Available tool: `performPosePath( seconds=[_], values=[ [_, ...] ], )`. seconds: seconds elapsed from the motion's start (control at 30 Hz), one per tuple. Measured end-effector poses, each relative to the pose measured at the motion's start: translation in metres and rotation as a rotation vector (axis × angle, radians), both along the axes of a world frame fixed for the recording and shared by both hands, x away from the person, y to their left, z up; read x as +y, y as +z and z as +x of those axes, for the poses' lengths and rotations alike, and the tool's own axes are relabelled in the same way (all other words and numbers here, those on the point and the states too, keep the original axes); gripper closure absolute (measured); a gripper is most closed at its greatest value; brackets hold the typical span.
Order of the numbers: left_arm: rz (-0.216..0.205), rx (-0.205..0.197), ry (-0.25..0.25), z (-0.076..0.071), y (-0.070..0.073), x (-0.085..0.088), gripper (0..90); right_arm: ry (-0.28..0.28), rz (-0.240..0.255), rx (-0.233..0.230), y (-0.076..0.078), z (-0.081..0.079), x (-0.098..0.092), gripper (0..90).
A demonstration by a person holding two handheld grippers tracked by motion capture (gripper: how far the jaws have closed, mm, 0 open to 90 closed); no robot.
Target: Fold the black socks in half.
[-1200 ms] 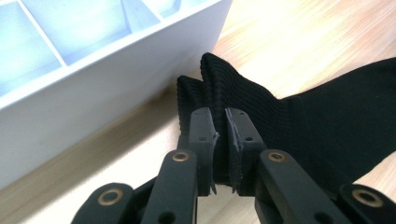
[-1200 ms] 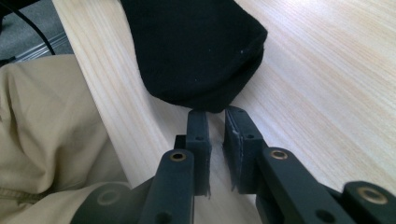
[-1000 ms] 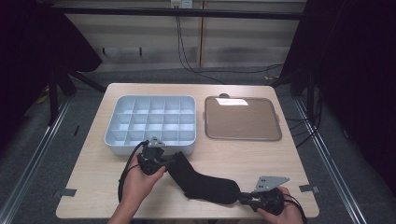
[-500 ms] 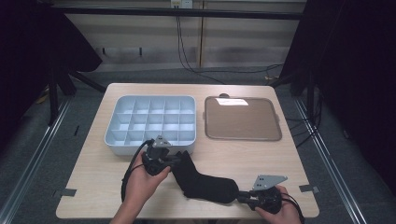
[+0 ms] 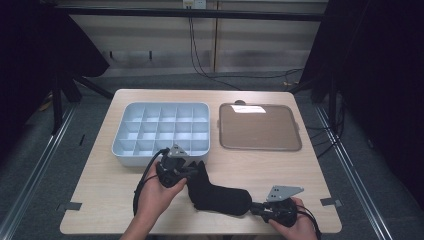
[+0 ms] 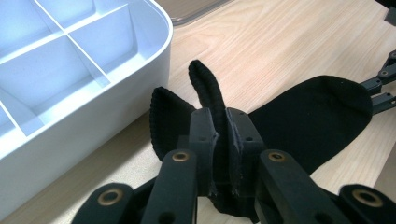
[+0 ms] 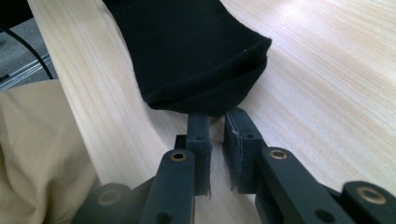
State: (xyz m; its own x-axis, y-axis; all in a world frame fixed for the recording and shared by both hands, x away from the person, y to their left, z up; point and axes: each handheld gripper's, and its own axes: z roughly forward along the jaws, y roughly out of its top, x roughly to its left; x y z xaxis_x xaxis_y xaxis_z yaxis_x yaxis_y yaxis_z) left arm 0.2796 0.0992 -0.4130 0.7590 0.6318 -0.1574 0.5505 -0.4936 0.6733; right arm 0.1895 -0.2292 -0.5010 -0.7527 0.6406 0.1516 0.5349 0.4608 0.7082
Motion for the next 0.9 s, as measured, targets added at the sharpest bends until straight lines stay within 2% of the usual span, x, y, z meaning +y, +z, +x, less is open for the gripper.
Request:
performPosePath(
  seconds=[0.4, 0.53, 0.6, 0.9],
  values=[
    [-0.011, -0.008, -0.032, -0.006, 0.001, -0.01, 81.5, 0.009, 0.0, -0.014, -0.001, 0.005, 0.015, 80.4],
    [0.0, 0.0, -0.04, -0.007, 0.001, -0.012, 81.5, 0.009, 0.001, -0.011, -0.001, 0.006, 0.019, 80.4],
    [-0.012, 0.002, -0.039, -0.007, -0.001, -0.012, 81.5, 0.012, -0.001, -0.02, -0.001, 0.007, 0.021, 80.4],
    [-0.02, 0.026, -0.064, -0.008, -0.004, -0.018, 81.6, 0.016, -0.007, -0.02, -0.001, 0.011, 0.03, 80.4]
  ],
)
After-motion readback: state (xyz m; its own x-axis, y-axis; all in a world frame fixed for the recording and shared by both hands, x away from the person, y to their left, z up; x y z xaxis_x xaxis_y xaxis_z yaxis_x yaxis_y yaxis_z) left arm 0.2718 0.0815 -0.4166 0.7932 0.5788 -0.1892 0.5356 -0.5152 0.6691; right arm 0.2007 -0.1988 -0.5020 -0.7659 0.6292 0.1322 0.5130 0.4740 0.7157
